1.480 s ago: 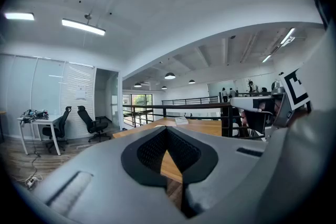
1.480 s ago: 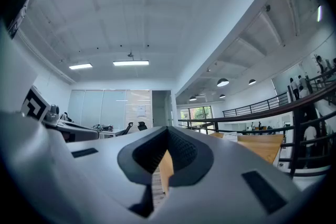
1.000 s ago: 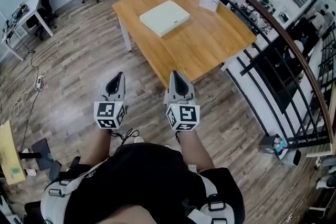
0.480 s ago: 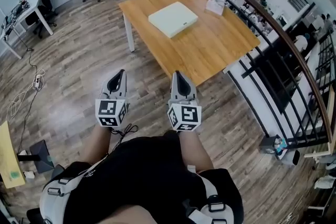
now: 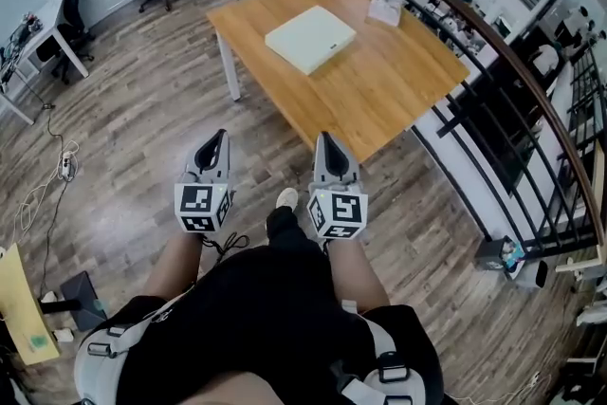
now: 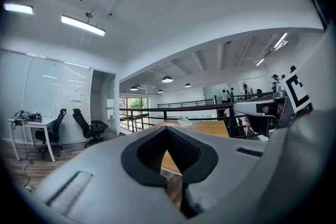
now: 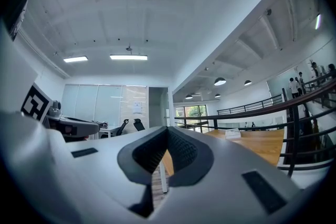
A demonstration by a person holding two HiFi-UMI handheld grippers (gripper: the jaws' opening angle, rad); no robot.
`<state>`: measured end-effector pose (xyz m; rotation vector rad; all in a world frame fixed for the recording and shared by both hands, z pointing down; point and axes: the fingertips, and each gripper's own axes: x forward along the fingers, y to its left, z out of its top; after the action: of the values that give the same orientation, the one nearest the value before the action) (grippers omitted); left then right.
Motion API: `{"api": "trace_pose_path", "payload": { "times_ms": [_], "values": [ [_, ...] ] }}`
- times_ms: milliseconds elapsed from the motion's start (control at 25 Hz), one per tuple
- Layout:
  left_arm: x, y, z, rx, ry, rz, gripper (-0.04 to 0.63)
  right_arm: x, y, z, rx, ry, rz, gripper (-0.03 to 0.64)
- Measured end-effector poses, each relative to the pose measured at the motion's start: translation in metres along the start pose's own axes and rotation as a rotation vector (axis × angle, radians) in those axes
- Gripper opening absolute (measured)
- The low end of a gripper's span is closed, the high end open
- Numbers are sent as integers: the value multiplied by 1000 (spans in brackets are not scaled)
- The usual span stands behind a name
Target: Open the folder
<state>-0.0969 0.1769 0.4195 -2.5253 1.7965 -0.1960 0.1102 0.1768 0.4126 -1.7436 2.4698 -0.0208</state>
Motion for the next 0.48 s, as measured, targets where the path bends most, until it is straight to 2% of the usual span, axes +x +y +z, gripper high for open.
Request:
{"api": "trace_pose_path", "payload": {
  "times_ms": [240, 480],
  "values": [
    [48, 8, -3, 12, 7, -21, 2, 45, -24, -11, 14, 7, -25, 6],
    [118, 14, -12, 2, 26, -58, 2, 104, -52, -24, 18, 20, -36, 6]
  ]
}}
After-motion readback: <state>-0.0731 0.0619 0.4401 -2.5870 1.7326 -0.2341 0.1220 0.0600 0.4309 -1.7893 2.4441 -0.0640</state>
